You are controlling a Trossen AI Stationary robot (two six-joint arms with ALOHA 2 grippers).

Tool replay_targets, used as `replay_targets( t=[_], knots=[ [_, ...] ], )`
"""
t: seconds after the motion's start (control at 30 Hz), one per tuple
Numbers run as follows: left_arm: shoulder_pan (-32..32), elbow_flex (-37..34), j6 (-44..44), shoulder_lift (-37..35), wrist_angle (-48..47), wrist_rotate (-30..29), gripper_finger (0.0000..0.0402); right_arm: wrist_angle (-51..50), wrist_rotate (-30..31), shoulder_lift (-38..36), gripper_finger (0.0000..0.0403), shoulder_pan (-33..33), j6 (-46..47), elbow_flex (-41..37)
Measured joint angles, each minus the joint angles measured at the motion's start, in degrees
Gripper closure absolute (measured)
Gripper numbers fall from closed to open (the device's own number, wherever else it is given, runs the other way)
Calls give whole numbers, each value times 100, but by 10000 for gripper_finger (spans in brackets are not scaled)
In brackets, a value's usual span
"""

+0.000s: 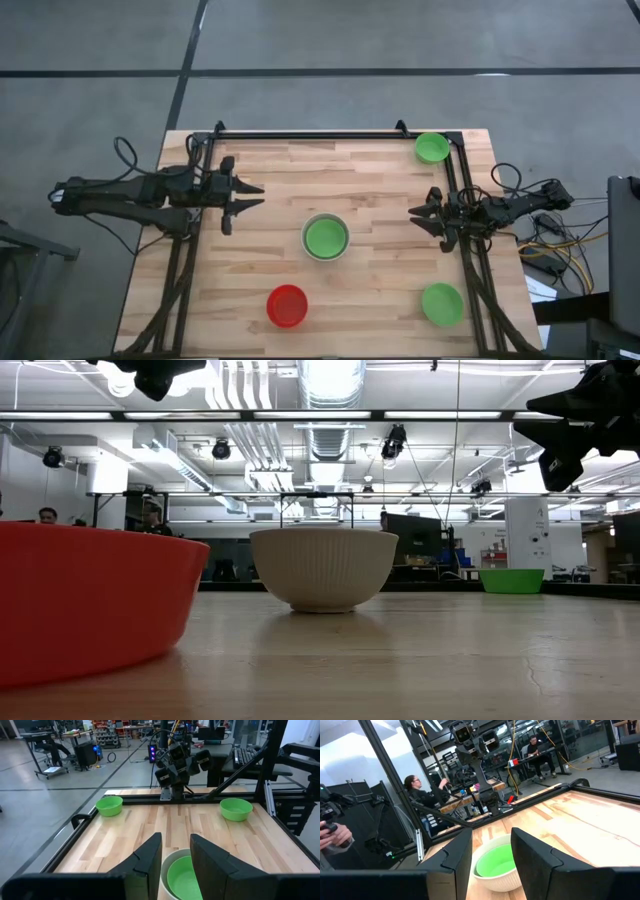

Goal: Nest bowls inside each other
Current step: Stack the bottom green bowl on top of the left green bowl

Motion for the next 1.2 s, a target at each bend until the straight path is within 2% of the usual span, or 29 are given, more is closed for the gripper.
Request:
replay_targets(
  t=[0.5, 1.2],
  knots=[
    [-2, -28, 144, 13, 0, -219, 293, 0, -2, 1, 271, -1, 0, -1],
    [-3, -814, 125, 46, -139, -214, 293, 0, -1, 0, 271, 0, 0, -1]
  ],
)
